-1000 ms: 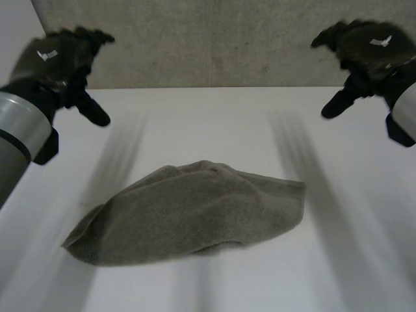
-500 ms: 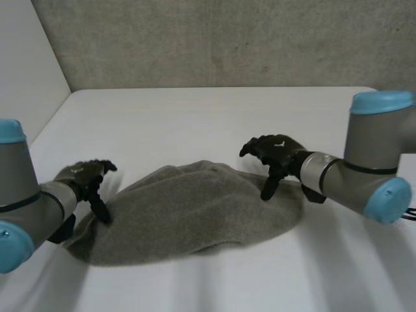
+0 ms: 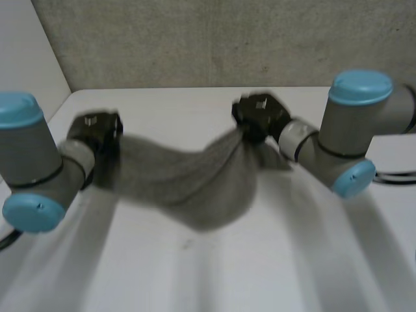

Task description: Fold the towel.

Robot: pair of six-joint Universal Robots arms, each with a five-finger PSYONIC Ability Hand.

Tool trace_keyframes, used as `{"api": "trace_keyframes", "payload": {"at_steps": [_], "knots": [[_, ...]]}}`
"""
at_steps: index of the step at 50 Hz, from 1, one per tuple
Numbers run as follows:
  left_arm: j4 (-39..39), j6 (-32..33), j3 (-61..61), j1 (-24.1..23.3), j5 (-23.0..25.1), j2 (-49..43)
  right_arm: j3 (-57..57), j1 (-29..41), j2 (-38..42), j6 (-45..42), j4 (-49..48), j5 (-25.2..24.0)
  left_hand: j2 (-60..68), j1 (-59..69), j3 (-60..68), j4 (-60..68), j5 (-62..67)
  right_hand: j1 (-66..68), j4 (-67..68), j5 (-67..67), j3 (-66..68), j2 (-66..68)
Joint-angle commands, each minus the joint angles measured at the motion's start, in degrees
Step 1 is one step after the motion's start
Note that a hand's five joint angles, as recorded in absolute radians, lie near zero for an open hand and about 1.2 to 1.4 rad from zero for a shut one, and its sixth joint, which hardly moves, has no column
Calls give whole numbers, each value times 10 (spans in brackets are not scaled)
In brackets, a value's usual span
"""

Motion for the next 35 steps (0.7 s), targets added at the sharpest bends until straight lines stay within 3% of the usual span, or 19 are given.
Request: {"api": "trace_keyframes", "payload": {"at_steps": [1, 4, 9, 11, 14, 16, 17, 19, 20, 21, 24, 28, 29, 30, 32, 35], "knots": [[139, -1, 61, -18, 1, 47, -6, -5, -65, 30, -198, 100, 107, 133, 109, 106, 119, 190, 117, 185, 122, 131], [209, -1, 47, -27, 2, 65, 45, -6, -111, 37, -271, 117, 107, 133, 109, 106, 119, 190, 117, 185, 122, 131], [217, 1, -10, -46, 3, 76, 125, -6, -160, 32, -228, 53, 107, 133, 109, 106, 119, 190, 117, 185, 122, 131], [207, 3, -30, -51, 3, 74, 171, -6, -173, 10, -138, 7, 107, 133, 109, 106, 119, 190, 117, 185, 122, 131], [176, 9, -75, -56, 4, 66, 195, -7, -176, -18, -80, -10, 107, 133, 109, 106, 119, 190, 117, 185, 122, 131], [159, 12, -95, -60, 6, 61, 241, -14, -177, -116, 47, -19, 107, 133, 109, 106, 119, 190, 117, 185, 122, 131], [144, 16, -111, -64, 9, 52, 241, -14, -177, -116, 48, -19, 107, 133, 109, 106, 119, 190, 117, 185, 122, 131], [128, 18, -125, -70, 15, 41, 280, -25, -172, -234, 187, -15, 107, 133, 109, 106, 119, 190, 117, 185, 122, 131], [113, 21, -137, -77, 19, 37, 281, -25, -172, -235, 188, -15, 107, 133, 109, 106, 119, 190, 117, 185, 122, 131], [113, 21, -137, -77, 19, 37, 296, -38, -173, -277, 252, -18, 107, 133, 109, 106, 119, 190, 117, 185, 122, 131], [88, 26, -155, -90, 26, 35, 314, -61, -176, -306, 337, -19, 79, 104, 81, 78, 91, 190, 117, 185, 122, 131], [63, 38, -165, -104, 27, 42, 321, -71, -184, -293, 344, -23, 69, 94, 71, 67, 81, 173, 101, 168, 106, 114], [63, 38, -165, -104, 27, 42, 322, -73, -195, -283, 340, -24, 69, 94, 71, 67, 81, -22, -94, -26, -89, -80], [54, 42, -166, -108, 27, 44, 322, -73, -195, -283, 340, -24, 67, 93, 69, 66, 79, -23, -96, -28, -91, -82], [46, 45, -167, -113, 26, 48, 322, -83, -234, -261, 327, -25, 58, 84, 61, 57, 71, -434, -506, -439, -501, -493], [28, 46, -171, -124, 26, 65, 315, -88, -263, -232, 300, -27, 13, 39, 15, 12, 26, -510, -583, -515, -578, -569]]}}
